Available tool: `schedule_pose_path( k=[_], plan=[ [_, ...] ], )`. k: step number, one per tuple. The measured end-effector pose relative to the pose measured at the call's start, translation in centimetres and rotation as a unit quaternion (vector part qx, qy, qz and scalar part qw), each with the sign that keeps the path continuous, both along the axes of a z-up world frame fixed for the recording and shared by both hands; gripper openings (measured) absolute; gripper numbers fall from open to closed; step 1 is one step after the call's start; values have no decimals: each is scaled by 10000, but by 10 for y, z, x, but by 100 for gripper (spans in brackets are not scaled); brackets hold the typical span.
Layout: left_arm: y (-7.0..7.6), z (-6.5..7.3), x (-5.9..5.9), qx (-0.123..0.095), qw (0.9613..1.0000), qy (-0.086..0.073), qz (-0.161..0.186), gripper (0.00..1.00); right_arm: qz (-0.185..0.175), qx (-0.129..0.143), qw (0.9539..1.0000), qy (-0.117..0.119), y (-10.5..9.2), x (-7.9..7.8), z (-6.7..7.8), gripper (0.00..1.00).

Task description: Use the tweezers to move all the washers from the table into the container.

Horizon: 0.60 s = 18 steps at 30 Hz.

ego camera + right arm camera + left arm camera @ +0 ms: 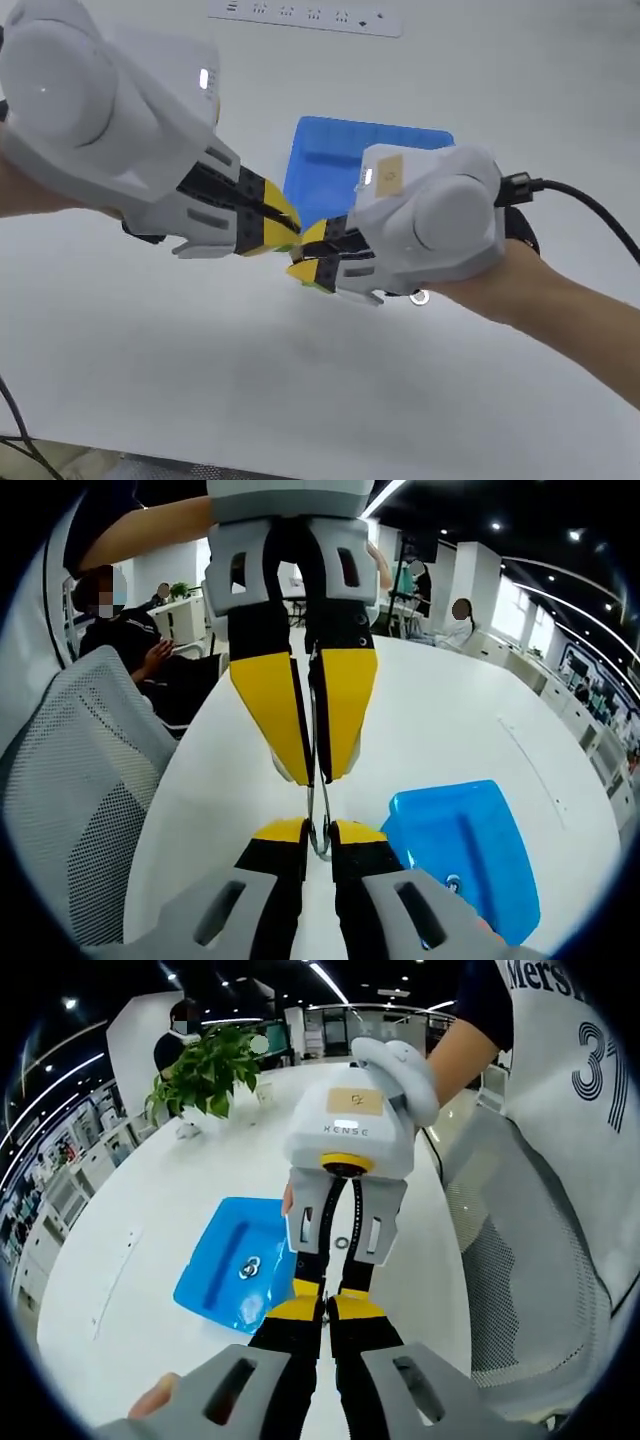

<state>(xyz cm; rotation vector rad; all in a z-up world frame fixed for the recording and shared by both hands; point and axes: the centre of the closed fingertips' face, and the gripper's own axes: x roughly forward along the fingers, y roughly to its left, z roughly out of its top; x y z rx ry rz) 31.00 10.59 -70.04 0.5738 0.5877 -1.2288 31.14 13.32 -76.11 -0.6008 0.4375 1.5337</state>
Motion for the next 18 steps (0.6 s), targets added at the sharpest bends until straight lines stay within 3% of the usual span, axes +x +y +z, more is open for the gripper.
schedule_pose_path(
  k=[10, 18],
  plan=[
    [-15, 39, 11, -42, 9989, -438, -177, 7, -274, 307, 9984, -382, -16, 16, 43, 10],
    [-30, 56, 28, -69, 9972, -641, -385, 7, -502, 399, 9961, -608, -30, 35, 60, 10]
  ],
)
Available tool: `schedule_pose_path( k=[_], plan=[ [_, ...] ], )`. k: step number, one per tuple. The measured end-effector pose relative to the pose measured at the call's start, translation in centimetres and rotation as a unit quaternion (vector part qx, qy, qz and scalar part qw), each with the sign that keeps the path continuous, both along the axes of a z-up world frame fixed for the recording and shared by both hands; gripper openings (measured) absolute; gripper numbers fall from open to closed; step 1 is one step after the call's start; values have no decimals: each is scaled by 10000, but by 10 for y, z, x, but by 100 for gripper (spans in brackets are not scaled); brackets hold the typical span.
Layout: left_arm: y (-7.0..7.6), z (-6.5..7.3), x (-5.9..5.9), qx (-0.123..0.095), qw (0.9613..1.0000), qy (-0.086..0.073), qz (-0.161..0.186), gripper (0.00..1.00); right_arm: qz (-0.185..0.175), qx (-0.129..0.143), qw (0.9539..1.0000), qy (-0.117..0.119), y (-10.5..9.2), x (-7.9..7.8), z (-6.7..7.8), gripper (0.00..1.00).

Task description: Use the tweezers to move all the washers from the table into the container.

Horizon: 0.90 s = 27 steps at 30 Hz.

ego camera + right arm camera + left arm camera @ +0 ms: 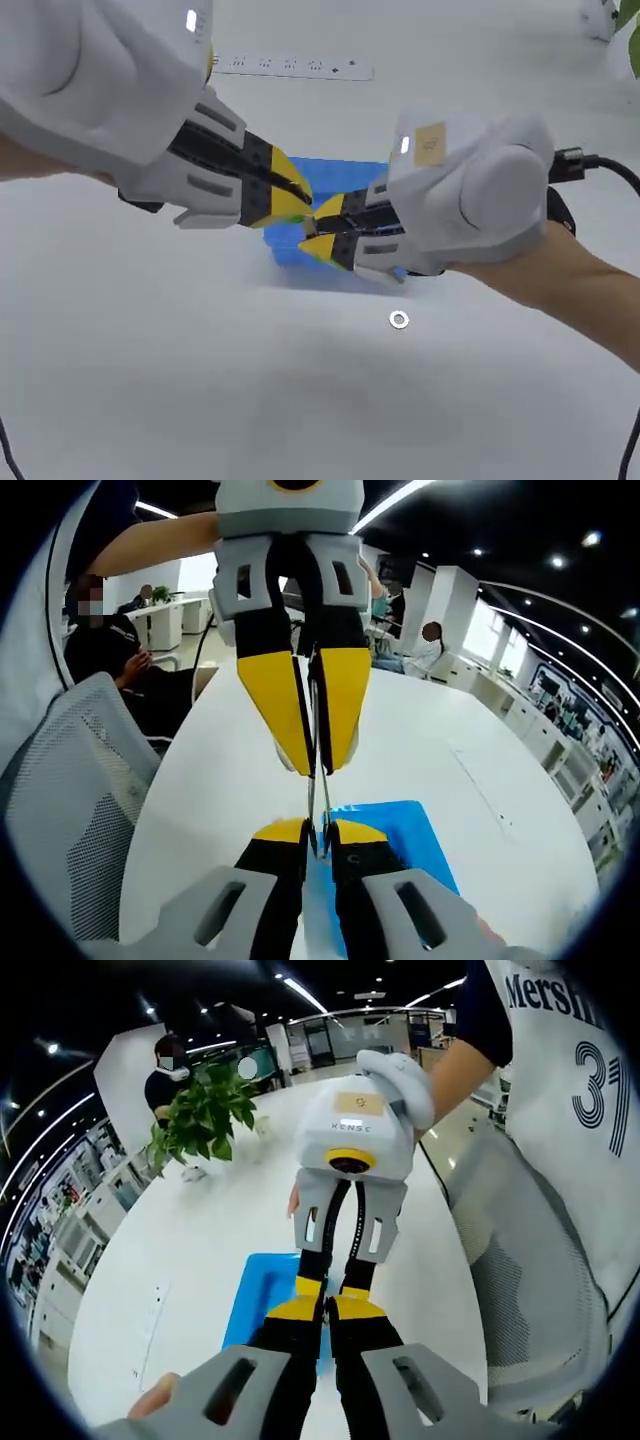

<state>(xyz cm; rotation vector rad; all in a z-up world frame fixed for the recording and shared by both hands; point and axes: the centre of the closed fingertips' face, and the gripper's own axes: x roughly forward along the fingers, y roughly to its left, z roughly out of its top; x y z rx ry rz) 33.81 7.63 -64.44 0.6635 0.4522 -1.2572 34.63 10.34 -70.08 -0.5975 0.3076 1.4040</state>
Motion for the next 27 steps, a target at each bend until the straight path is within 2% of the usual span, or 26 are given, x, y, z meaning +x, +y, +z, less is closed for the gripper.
schedule_pose_path(
  k=[5, 11, 14, 16, 17, 19, 27],
  plan=[
    [-10, 2, 20, -22, 9999, -83, -132, 7, -199, 3, 9998, -76, -11, 23, 4, 10],
    [-25, -7, 47, -55, 9997, -45, -233, 7, -421, -105, 9990, -83, -24, 48, -5, 10],
    [-31, -19, 57, -33, 9997, -34, -247, 7, -504, -178, 9986, -22, -29, 57, -15, 10],
    [-34, -31, 62, 36, 9996, 40, -272, 7, -546, -299, 9980, 59, -32, 63, -30, 10],
    [-36, -38, 64, 91, 9995, 22, -299, 7, -548, -362, 9978, 64, -33, 65, -35, 10],
    [-37, -47, 68, 77, 9994, 140, -310, 7, -535, -400, 9977, 153, -33, 66, -44, 10],
    [-36, -72, 75, 115, 9987, 386, -306, 7, -570, -454, 9965, 416, -35, 70, -72, 10]
  ],
)
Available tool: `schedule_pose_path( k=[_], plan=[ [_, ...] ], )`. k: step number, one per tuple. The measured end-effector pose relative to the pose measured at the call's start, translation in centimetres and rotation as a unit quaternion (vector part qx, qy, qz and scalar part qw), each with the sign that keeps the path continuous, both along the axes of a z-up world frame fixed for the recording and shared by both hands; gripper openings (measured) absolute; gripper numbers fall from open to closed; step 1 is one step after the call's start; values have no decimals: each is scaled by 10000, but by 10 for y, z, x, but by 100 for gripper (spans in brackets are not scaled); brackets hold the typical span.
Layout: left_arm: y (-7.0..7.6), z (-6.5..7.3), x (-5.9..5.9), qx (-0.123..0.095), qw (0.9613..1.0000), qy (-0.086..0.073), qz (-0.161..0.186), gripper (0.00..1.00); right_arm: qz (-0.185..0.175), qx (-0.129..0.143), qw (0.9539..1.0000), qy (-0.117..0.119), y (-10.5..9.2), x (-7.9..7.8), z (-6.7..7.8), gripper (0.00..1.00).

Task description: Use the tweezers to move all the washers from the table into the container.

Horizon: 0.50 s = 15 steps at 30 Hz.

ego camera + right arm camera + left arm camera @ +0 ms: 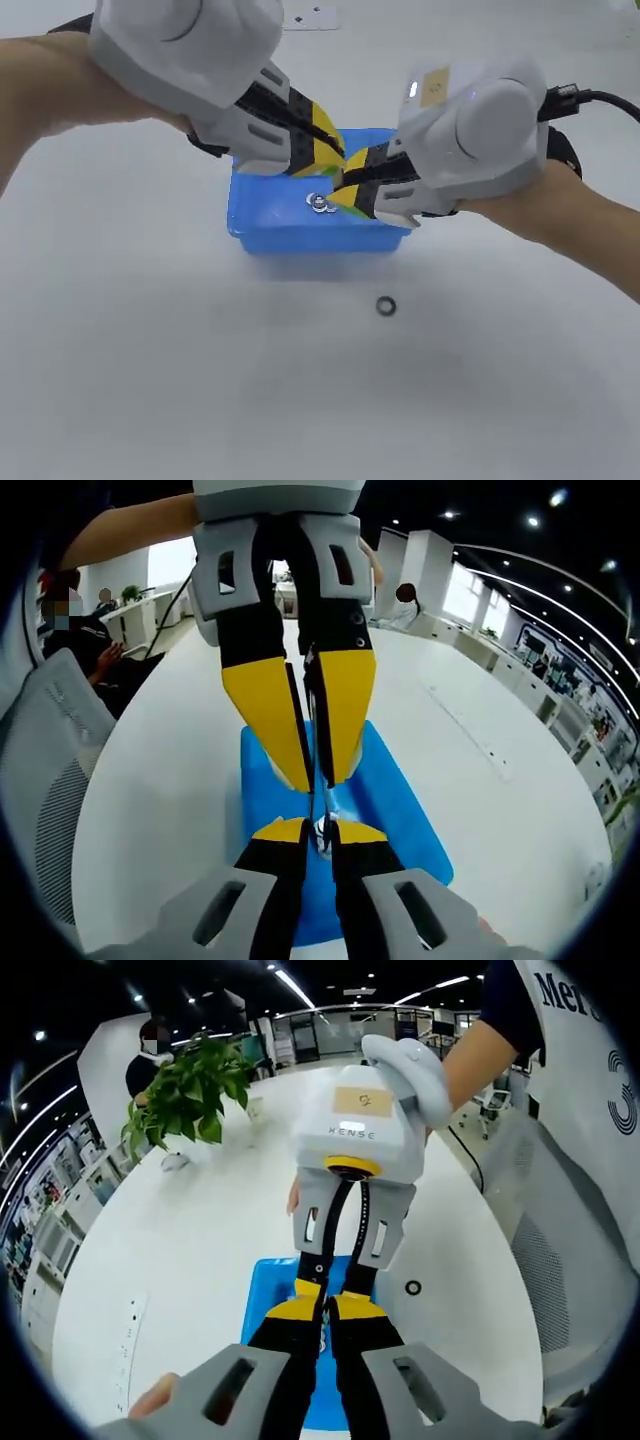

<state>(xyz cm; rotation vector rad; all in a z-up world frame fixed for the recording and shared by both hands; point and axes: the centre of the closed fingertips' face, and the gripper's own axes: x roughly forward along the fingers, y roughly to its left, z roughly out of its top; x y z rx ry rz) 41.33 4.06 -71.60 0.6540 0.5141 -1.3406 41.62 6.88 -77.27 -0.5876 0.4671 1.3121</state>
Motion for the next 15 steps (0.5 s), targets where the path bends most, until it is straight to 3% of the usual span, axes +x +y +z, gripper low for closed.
schedule_pose_path(
  k=[9, 15],
  plan=[
    [0, -6, 1, 36, 9999, 101, 31, 7, -13, 15, 9999, 128, 0, 6, -8, 10],
    [0, -8, 0, 111, 9999, 67, 32, 7, -22, -16, 9999, 100, -3, 5, -8, 11]
  ],
)
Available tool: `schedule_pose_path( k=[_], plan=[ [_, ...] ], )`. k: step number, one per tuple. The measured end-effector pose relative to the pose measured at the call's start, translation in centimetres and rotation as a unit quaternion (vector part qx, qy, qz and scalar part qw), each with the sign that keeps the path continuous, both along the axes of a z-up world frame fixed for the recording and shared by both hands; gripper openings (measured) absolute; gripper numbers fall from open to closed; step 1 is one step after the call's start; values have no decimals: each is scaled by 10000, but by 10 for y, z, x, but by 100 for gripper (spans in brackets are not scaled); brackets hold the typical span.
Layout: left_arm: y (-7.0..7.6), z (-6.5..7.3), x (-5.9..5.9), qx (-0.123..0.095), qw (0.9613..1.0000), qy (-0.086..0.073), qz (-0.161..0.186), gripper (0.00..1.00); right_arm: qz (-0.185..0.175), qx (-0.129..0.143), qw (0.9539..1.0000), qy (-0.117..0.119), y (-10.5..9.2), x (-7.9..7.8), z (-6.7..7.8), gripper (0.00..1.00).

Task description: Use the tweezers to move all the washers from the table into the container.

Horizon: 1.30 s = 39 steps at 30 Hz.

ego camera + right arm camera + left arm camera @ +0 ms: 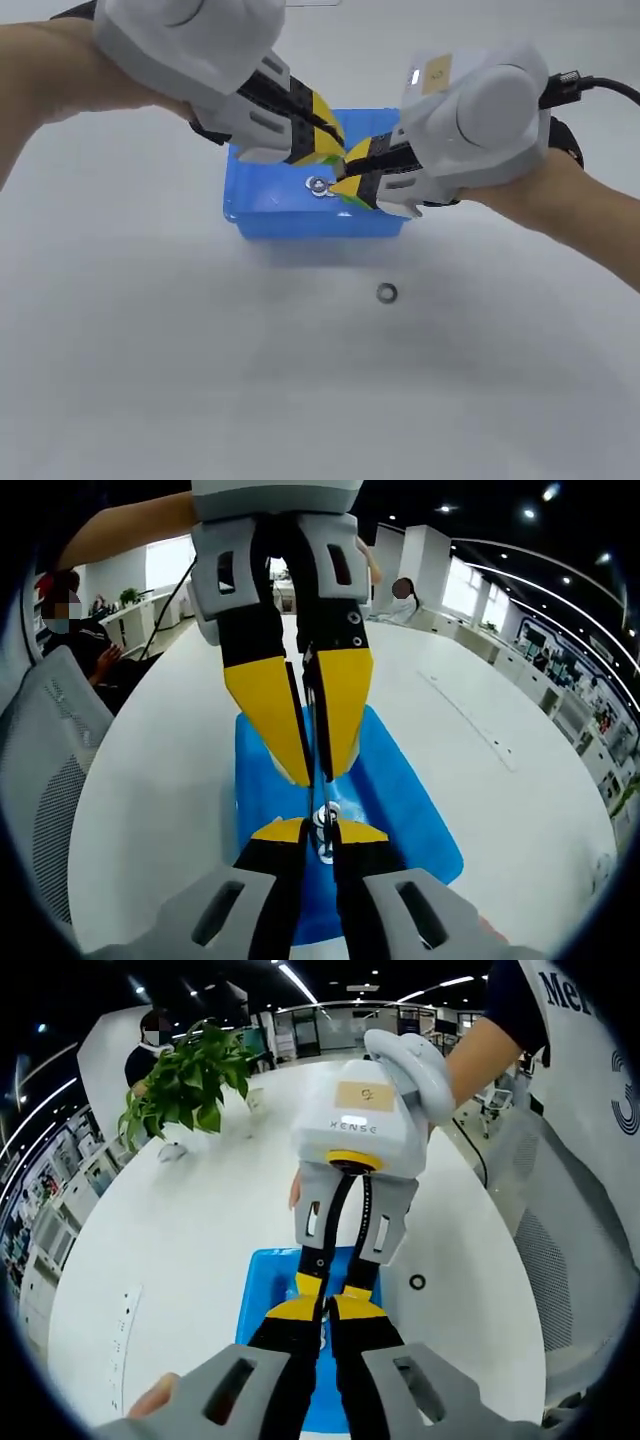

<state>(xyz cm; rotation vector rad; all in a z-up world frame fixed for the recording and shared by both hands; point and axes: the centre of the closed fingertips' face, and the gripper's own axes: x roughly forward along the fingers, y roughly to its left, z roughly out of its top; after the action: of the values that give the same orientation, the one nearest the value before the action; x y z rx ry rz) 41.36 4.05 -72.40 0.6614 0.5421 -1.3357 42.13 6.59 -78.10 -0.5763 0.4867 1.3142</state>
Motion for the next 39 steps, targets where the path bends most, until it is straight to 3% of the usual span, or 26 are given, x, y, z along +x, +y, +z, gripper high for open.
schedule_pose_path(
  k=[9, 26, 29, 39],
  plan=[
    [-2, 4, -4, 41, 9999, -45, -83, 7, -15, 52, 10000, -3, -1, -4, 6, 12],
    [-7, 37, -19, -179, 9994, -284, -91, 7, 40, 224, 9993, -312, -5, -19, 41, 11],
    [-9, 47, -22, -314, 9990, -311, -46, 7, 18, 272, 9989, -370, -7, -22, 50, 11],
    [-24, 61, -53, -352, 9983, -413, -201, 7, 54, 234, 9984, -515, -19, -46, 65, 11]
  ],
)
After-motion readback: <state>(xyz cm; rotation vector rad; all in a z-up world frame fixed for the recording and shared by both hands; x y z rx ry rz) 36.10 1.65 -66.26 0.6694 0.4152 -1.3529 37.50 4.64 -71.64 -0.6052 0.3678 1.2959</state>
